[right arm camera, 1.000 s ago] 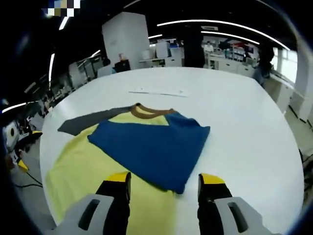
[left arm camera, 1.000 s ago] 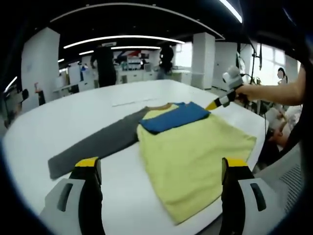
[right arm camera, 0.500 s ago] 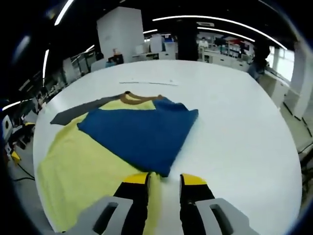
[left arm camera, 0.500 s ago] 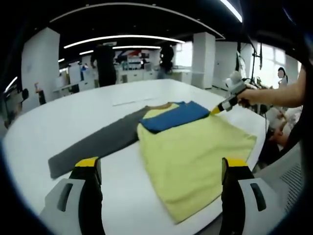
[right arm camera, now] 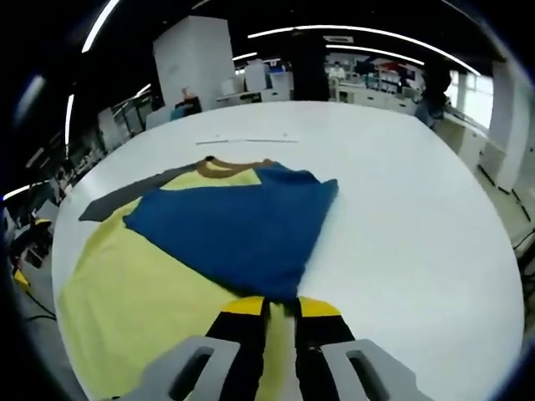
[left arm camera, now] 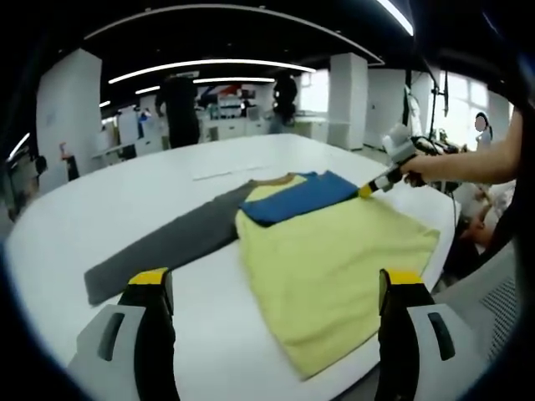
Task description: Fold the garment on the visible template until the final outline fits inside the template.
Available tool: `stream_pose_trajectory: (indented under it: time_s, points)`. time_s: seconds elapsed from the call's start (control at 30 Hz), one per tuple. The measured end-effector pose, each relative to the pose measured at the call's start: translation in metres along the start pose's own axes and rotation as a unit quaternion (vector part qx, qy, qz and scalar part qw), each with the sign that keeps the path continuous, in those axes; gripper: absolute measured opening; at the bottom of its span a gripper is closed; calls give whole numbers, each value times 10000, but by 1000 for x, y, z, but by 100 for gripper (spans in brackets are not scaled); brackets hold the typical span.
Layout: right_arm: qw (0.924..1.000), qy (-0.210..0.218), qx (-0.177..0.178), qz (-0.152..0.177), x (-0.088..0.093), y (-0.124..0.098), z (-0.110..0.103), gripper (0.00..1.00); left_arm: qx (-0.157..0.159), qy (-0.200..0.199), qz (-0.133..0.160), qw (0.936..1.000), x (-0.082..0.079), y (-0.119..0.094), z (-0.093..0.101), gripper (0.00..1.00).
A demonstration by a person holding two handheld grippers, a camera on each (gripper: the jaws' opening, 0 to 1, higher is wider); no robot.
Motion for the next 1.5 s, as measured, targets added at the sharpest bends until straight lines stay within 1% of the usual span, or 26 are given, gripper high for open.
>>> stream_pose_trajectory:
  time_s: [0.13, 0.47, 0.83, 1.1, 1.37, 1.5]
  points:
    - [10000, -74, 22, -15, 0, 0, -1, 4, -20, 22, -24, 10000, 1, -1, -1, 99]
    - [9998, -161, 94, -95, 0, -3, 6, 2, -37, 52, -57, 10000, 2, -2, -1, 99]
    - [9998, -57, 118, -143, 2, -9, 17, 3, -86, 7, -134, 9999, 4, -3, -5, 99]
    - [9998, 53, 98, -156, 3, -18, 15, 8, -125, -9, -211, 9997, 7, -5, -8, 99]
    - [9998, 5, 132, -162, 3, -23, 17, 5, -150, 26, -204, 9997, 6, -4, -11, 99]
    - [9998, 15, 80, -164, 3, -26, 18, 7, -177, 39, -214, 9996, 5, -5, -13, 99]
Point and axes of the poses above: the point that each gripper's makers call its tool centre point, and the gripper's own axes: y roughly forward along the fingers, z roughly to its right, x roughly out of its underside, the point moved 9 cm from there along -y, roughly backward along the fingers, and after that the axes turned 13 degrees about z, right-handed, at the moved point
